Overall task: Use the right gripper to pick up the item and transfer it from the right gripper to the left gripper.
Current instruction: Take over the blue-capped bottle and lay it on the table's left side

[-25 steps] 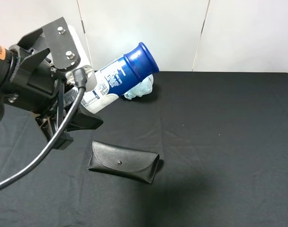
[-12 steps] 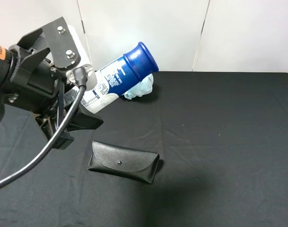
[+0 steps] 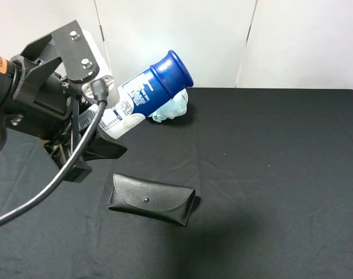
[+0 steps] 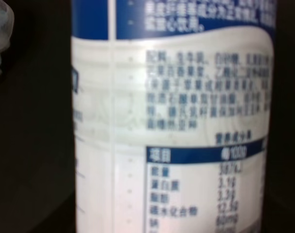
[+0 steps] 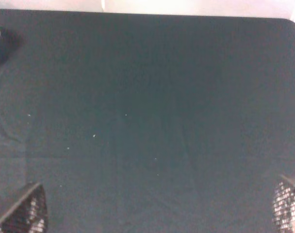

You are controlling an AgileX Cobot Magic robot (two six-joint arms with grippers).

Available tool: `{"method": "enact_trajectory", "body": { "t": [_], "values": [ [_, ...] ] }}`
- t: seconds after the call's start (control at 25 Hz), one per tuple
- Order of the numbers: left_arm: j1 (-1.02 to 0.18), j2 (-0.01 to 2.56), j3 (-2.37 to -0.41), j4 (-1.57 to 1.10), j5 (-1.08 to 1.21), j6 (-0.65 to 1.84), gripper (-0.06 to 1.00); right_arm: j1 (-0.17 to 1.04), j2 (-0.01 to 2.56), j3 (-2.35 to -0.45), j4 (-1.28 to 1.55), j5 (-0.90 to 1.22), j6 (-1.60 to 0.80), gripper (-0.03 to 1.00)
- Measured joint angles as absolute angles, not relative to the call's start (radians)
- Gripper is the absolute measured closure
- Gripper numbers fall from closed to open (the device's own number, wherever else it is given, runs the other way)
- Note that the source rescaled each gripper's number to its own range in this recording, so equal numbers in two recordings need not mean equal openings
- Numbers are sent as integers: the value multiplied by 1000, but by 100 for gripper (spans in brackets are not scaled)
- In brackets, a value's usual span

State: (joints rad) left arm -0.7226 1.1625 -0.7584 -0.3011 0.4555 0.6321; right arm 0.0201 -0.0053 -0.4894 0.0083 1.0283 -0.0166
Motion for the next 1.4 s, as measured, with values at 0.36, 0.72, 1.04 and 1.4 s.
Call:
{"method": "enact_trajectory", "body": {
  "t": [0.36,0.72,1.04,1.4],
  "values": [
    [-713,1163,-758,-98,459,330,89,16,-5,-489,8,1028,-16,-3],
    [-565,1163,-824,82,525,45,89,14,-5,-489,8,1028,-16,-3],
    [-401,1163,-828,87,558,24,89,14,-5,-489,8,1028,-16,-3],
    [-278,1184,-832,87,575,21,89,14,-5,-489,8,1028,-16,-3]
  ]
}}
